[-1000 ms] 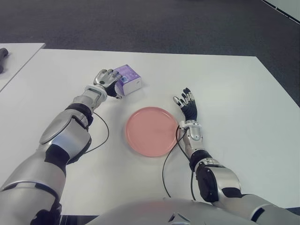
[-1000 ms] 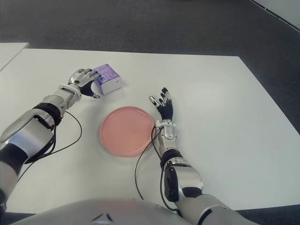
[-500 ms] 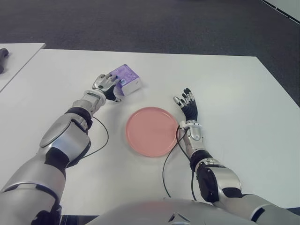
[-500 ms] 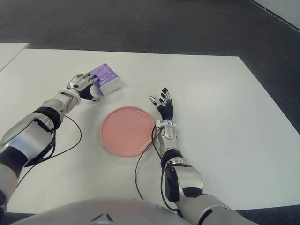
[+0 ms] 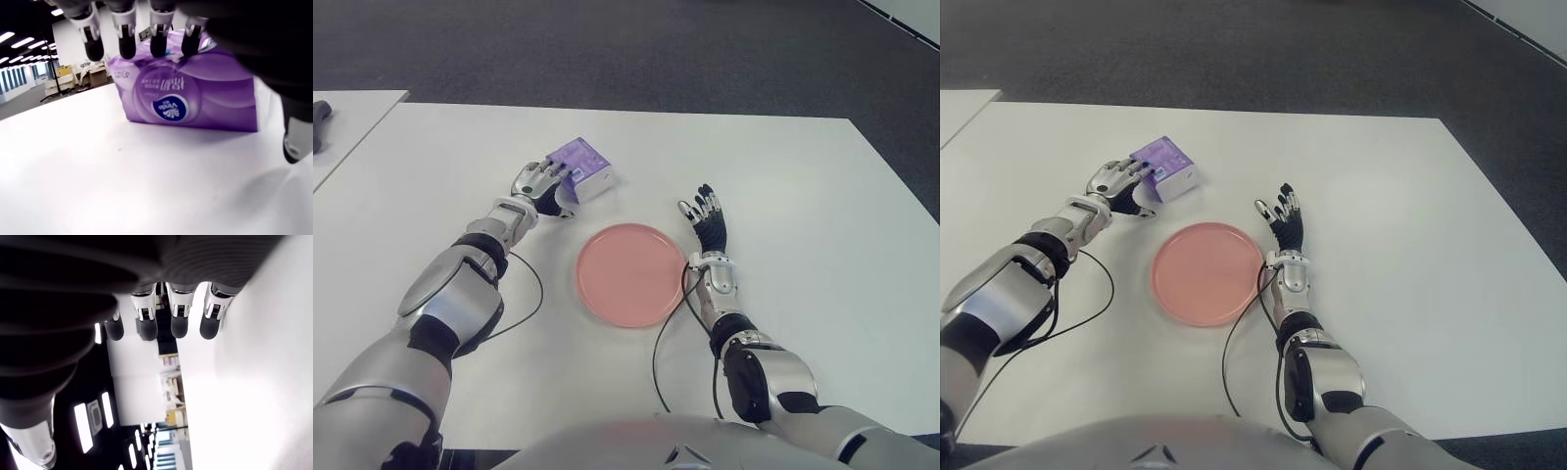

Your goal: Put the tissue paper into the plate.

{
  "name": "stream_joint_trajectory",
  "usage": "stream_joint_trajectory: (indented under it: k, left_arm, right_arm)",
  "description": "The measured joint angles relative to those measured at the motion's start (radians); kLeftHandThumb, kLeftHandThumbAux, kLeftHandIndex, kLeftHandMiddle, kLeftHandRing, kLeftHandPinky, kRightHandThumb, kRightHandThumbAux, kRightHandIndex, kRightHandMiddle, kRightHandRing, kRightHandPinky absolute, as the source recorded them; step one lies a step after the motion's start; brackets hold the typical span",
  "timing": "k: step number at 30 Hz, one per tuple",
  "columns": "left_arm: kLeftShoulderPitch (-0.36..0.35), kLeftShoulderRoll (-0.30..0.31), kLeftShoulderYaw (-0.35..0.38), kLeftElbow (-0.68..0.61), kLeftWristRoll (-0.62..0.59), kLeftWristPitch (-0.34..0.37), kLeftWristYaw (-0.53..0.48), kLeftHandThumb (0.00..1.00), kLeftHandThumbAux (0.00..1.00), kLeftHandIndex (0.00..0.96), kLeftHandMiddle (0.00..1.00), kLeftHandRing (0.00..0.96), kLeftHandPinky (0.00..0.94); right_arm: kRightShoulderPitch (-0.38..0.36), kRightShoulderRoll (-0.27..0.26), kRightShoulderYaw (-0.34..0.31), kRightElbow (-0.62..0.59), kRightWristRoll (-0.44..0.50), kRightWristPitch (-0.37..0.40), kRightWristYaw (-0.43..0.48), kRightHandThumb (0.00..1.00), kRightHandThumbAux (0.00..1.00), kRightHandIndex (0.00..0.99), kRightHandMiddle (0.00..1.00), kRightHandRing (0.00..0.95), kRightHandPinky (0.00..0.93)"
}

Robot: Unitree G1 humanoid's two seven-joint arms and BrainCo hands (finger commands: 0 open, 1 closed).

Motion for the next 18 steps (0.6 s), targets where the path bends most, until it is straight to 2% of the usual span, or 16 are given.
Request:
stream_joint_trajectory:
  k: [11, 18]
  left_arm:
    - [0.005, 0.034, 0.027, -0.04, -0.053, -0.108, -0.106, 0.0, 0.487, 0.153, 0.092, 0.072, 0.111]
    - [0.04, 0.078, 0.009, -0.097, -0.053, -0.187, -0.123, 0.0, 0.487, 0.11, 0.078, 0.065, 0.096]
  right_arm:
    - [0.004, 0.005, -0.012, -0.003, 0.011, -0.011, 0.026, 0.132, 0.683, 0.035, 0.046, 0.031, 0.057]
    - [0.007, 0.006, -0.016, -0.003, 0.013, -0.013, 0.052, 0.117, 0.66, 0.036, 0.053, 0.036, 0.082]
